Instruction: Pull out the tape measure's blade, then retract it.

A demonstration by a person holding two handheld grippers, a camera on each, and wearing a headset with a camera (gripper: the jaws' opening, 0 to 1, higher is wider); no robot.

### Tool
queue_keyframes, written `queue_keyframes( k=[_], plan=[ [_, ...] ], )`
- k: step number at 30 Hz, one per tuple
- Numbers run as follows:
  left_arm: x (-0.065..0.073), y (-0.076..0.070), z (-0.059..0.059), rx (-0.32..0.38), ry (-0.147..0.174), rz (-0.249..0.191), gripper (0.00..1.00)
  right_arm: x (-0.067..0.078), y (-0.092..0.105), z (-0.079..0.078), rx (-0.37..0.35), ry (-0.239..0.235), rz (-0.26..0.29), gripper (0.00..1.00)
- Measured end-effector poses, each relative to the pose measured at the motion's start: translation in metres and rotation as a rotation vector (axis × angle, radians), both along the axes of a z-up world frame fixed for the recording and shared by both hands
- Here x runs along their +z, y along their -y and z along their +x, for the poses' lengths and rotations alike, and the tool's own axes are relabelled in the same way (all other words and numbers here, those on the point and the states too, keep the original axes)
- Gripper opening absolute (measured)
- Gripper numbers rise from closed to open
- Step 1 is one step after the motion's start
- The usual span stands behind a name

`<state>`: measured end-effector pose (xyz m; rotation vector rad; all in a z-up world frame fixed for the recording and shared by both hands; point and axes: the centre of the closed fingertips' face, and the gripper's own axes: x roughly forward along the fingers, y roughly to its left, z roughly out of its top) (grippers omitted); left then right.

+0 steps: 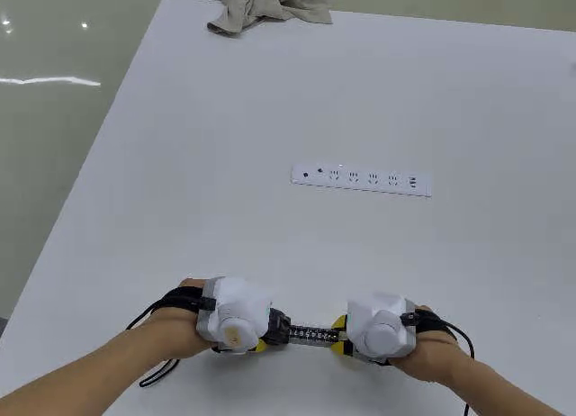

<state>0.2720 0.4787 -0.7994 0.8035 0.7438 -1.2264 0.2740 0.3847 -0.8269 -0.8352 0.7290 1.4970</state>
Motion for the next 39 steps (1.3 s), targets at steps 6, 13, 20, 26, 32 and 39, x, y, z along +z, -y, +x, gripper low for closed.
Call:
queue_keyframes(
  k=[6, 13, 20, 26, 32, 39],
  plan=[
    [0.000, 0.000, 0.001, 0.001, -0.001, 0.002, 0.35, 0.001, 0.018, 0.002, -0.011, 0.002, -0.012, 0.12],
    [0.000, 0.000, 0.000, 0.001, -0.001, 0.004, 0.35, 0.000, 0.035, 0.004, -0.015, 0.007, -0.028, 0.12],
    [-0.001, 0.001, 0.000, 0.001, -0.001, 0.009, 0.35, 0.000, 0.050, 0.005, -0.018, 0.010, -0.043, 0.12],
    [-0.001, 0.000, 0.000, 0.000, -0.002, 0.013, 0.35, 0.001, 0.060, 0.007, -0.021, 0.013, -0.055, 0.12],
    [-0.001, 0.000, 0.000, -0.003, -0.003, 0.018, 0.35, 0.001, 0.075, 0.009, -0.028, 0.016, -0.067, 0.12],
    [-0.001, 0.000, 0.000, -0.003, -0.005, 0.022, 0.35, 0.001, 0.092, 0.011, -0.036, 0.023, -0.087, 0.12]
  ],
)
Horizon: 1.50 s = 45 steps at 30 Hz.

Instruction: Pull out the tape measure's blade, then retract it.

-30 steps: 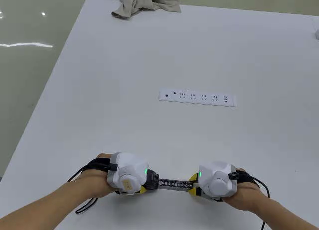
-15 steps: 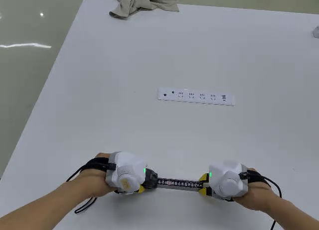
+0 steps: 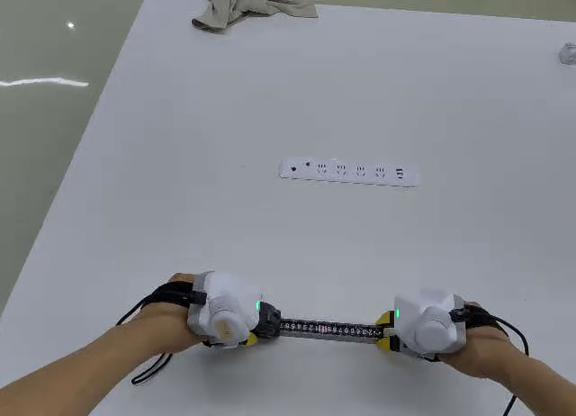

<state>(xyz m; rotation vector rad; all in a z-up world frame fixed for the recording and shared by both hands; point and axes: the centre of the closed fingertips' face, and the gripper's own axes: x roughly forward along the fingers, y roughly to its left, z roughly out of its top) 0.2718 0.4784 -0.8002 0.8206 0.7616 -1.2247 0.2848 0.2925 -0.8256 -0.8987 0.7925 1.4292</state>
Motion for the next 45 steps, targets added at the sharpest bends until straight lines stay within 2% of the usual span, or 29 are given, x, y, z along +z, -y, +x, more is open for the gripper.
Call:
queue_keyframes(
  k=[27, 45],
  plan=[
    [-0.001, 0.000, 0.000, 0.001, -0.002, 0.011, 0.35, 0.001, 0.045, 0.002, -0.030, 0.005, -0.047, 0.12],
    [-0.001, 0.000, 0.000, 0.000, -0.004, 0.013, 0.35, 0.000, 0.058, 0.002, -0.040, -0.006, -0.057, 0.12]
  ],
)
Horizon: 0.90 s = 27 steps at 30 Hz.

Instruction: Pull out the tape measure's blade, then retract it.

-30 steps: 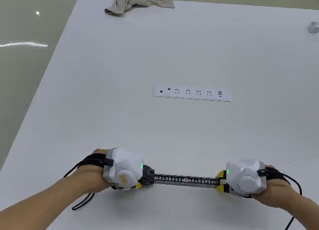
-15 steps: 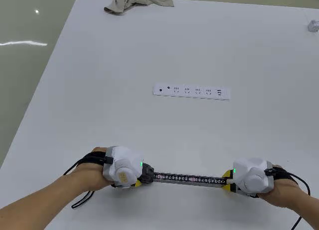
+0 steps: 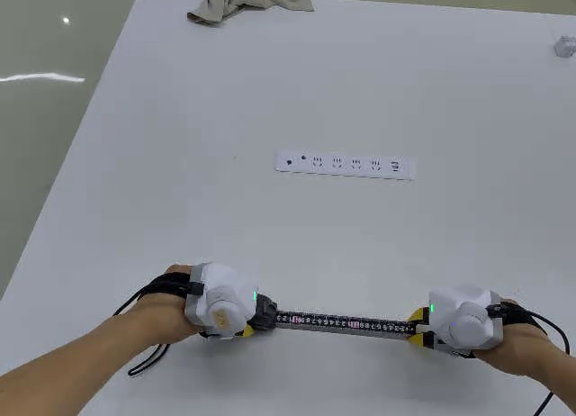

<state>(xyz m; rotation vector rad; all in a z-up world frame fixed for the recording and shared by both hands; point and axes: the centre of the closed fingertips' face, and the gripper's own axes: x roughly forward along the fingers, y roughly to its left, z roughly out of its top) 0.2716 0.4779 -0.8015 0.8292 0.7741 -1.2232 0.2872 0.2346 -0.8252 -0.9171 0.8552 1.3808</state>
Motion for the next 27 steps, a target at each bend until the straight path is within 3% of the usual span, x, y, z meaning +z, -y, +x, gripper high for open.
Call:
queue_keyframes(
  k=[6, 13, 21, 27],
  plan=[
    [-0.0001, 0.0006, 0.0000, -0.003, 0.001, 0.001, 0.35, -0.0001, -0.0015, -0.0014, 0.058, 0.029, -0.025, 0.12],
    [-0.0003, 0.0011, -0.0003, -0.006, 0.001, 0.005, 0.35, -0.0004, -0.0010, -0.0011, 0.045, 0.027, -0.030, 0.13],
    [-0.0004, 0.0008, -0.0002, -0.006, -0.001, 0.008, 0.36, -0.0014, -0.0011, -0.0012, 0.098, 0.061, -0.063, 0.14],
    [-0.0009, 0.0005, -0.0003, -0.013, 0.003, 0.019, 0.36, -0.0012, -0.0012, -0.0010, 0.097, 0.067, -0.070, 0.14]
  ],
)
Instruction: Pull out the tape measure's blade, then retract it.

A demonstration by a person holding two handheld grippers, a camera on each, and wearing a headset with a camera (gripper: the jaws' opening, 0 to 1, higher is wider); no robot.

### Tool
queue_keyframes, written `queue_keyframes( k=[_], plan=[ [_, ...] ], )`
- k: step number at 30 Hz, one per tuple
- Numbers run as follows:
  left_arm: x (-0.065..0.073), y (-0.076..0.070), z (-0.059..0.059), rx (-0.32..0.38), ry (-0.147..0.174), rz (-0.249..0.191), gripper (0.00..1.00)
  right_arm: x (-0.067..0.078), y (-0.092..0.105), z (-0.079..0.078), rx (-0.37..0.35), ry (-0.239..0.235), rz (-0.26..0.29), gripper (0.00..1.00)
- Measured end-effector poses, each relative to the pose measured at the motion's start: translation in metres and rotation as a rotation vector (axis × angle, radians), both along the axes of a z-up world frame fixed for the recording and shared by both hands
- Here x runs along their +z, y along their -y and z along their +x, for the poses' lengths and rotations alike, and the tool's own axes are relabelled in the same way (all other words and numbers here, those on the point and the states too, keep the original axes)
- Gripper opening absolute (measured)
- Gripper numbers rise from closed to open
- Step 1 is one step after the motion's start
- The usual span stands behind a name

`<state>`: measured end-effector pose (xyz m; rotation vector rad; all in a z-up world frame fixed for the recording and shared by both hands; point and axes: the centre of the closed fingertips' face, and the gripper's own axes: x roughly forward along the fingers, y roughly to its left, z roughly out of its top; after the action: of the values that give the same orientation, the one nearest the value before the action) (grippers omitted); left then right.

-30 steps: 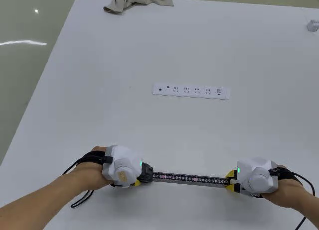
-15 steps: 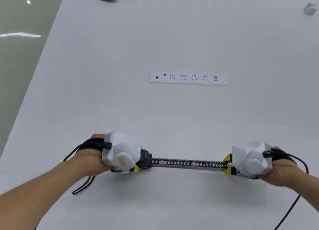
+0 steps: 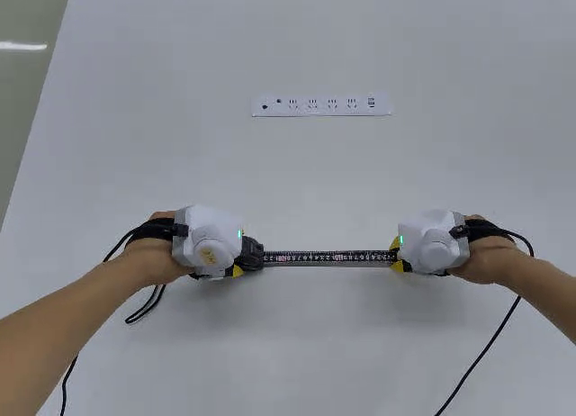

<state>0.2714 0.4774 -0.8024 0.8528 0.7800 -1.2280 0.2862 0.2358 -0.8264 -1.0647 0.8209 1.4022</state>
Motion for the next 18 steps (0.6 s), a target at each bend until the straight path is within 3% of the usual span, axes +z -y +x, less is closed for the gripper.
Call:
queue_keyframes(
  k=[18],
  plan=[
    [-0.0005, -0.0009, -0.0007, -0.001, 0.014, 0.030, 0.37, 0.0001, 0.0016, -0.0010, 0.036, 0.016, -0.047, 0.17]
  ],
)
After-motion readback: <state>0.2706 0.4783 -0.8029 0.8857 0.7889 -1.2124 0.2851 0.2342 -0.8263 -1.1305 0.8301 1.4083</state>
